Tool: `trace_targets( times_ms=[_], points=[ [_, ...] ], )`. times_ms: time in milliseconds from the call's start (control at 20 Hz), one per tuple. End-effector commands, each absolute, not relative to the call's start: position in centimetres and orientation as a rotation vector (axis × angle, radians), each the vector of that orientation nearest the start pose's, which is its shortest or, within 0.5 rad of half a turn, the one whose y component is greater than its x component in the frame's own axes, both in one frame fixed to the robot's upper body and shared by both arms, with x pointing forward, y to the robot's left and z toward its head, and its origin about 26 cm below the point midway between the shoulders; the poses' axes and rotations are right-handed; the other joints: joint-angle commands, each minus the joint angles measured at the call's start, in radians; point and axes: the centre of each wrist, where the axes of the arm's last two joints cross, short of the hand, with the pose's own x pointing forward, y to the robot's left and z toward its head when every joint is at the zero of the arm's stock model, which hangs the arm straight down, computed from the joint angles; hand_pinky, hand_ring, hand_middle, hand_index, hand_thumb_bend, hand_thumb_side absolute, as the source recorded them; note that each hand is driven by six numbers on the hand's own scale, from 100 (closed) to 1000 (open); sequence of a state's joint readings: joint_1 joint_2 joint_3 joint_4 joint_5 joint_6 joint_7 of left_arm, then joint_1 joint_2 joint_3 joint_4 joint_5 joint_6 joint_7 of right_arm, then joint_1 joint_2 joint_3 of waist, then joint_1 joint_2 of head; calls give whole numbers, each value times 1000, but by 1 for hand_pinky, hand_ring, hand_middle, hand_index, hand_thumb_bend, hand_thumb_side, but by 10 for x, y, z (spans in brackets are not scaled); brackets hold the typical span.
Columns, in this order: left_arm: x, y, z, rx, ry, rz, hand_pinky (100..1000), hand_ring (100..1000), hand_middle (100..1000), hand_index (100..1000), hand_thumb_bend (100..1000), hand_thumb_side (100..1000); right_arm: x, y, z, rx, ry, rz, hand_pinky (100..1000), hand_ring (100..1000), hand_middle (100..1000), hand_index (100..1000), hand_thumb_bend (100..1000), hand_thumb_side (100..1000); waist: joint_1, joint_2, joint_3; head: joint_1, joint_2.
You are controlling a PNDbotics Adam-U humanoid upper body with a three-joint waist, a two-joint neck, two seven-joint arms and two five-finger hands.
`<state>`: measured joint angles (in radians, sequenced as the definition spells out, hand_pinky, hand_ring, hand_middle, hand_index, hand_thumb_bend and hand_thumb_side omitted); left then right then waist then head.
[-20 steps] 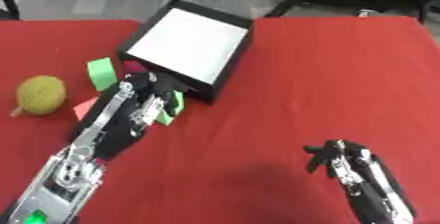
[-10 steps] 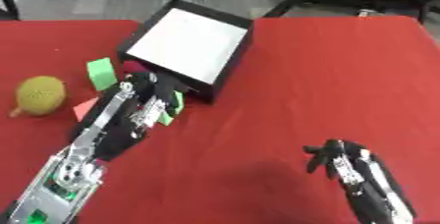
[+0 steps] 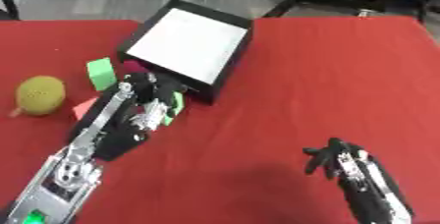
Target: Pick up objects on the table and place them in the box.
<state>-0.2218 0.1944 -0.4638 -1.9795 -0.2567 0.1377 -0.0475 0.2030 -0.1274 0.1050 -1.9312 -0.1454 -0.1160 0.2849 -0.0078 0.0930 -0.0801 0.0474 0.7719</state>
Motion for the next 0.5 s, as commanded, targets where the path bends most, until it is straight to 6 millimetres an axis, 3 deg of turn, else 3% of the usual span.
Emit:
trace_targets(
  times_ms=[50,500],
  points=[
    [263,137,142,-47,-2018,-795,513,430,430,652,100,661,222,-249,42,289,-1828,299,803,438,219,446,100,787,1,-12,0,2,-2],
    [262,135,142,-47,-2033,-803,514,430,431,643,100,645,222,-248,42,295,-1824,305,804,438,219,446,100,782,2,-14,-4,2,-2]
  ],
)
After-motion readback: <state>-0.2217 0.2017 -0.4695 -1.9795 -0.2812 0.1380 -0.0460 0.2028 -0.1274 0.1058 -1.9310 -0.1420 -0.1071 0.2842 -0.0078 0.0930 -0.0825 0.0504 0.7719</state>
